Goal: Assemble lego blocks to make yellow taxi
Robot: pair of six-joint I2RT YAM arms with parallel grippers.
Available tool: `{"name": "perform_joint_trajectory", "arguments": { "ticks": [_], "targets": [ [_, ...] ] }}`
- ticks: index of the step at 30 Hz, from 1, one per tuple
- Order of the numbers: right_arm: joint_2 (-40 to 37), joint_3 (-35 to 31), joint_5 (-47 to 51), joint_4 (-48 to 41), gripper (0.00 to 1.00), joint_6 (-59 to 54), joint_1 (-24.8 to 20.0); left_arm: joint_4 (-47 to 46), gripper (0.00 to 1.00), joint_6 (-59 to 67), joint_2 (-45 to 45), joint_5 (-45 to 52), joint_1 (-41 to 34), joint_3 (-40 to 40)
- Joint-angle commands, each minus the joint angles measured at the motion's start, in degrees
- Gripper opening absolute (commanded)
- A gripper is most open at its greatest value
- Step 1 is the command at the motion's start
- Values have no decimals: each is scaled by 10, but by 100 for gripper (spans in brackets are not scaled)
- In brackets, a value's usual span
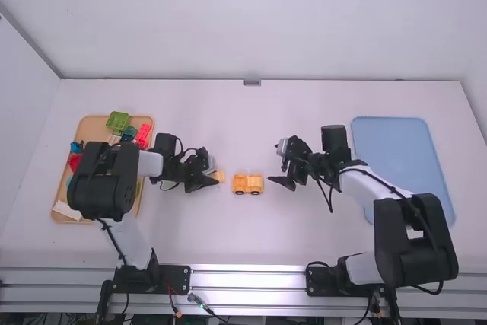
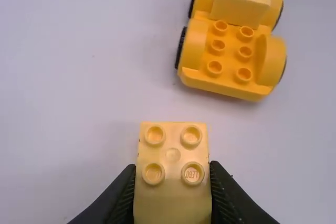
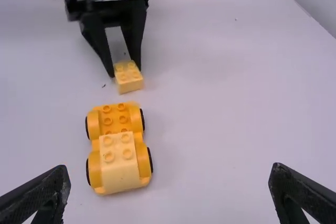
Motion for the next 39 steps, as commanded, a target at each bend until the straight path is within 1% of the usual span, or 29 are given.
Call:
{"name": "perform_joint_trajectory", "arguments": {
  "ticks": [1,4,5,7,8,11,13,16,19,24,26,30,32,37,39],
  "targets": [
    [6,-21,16,12,99,-31,17,-2,2,-52,-37,-8,-1,8],
    [19,-39,16,62,99,-20,32,2,2,-84,-63,-33,-8,2],
    [33,-44,16,89,99,0,36,4,2,-95,-76,-45,-13,-2],
    [57,-44,8,115,99,15,40,1,2,-94,-96,-46,-23,-9],
    [57,-44,8,115,99,15,40,1,2,-94,-96,-46,-23,-9],
    [107,-32,-23,133,99,4,49,1,2,-87,-128,-45,-39,-25],
    [134,-23,-33,132,99,-18,51,-7,2,-54,-141,-30,-49,-34],
    [166,-13,-54,133,99,-39,50,-18,2,7,-145,27,-60,-43],
    [184,-10,-66,143,99,-46,51,-26,2,22,-144,51,-66,-43],
    [236,-12,-66,225,99,8,52,-11,2,16,-140,48,-83,-43],
    [259,-12,-68,261,99,27,60,-6,4,16,-140,47,-91,-43],
    [279,-9,-64,294,99,46,76,-1,6,16,-140,40,-101,-43],
    [285,-3,-63,293,99,45,84,3,7,16,-140,27,-105,-43],
    [286,-4,-56,293,100,43,87,23,10,-5,-140,17,-111,-43],
    [286,-4,-56,293,97,44,88,33,10,-14,-140,18,-109,-43]
  ]
}}
